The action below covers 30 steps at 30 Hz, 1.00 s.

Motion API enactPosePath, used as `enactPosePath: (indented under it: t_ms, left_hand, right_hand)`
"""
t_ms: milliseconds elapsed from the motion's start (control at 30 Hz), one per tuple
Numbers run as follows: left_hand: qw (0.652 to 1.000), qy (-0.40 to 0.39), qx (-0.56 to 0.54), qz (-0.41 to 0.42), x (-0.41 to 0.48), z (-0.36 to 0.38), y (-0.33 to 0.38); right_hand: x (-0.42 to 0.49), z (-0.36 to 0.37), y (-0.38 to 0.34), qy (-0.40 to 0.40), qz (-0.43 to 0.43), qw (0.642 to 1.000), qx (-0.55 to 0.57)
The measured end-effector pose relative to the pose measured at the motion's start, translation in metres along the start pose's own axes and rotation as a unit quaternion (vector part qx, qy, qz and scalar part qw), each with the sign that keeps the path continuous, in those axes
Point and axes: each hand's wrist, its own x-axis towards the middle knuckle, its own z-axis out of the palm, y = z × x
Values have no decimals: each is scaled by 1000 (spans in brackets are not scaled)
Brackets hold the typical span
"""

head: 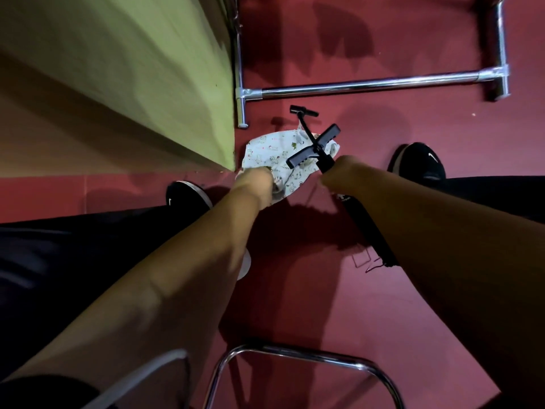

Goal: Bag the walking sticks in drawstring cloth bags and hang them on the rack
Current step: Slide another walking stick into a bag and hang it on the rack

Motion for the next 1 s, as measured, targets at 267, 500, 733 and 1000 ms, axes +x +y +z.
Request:
enactPosePath:
  t_ms: [267, 500, 733, 1000]
  left_hand:
    - [925, 245, -289, 22, -44, -78, 18]
    - [895, 228, -374, 88, -128, -175, 51]
    - [881, 219, -373, 193, -235, -252, 76]
    - [777, 303, -484, 265, -333, -305, 72]
  right_hand:
    - [-45, -38, -34, 58, -27, 979, 195]
    - [-109, -74, -39, 123, -131, 931, 318]
    - [-207, -133, -41, 233, -167, 892, 350]
    - [-312, -185, -67, 300, -269, 837, 371]
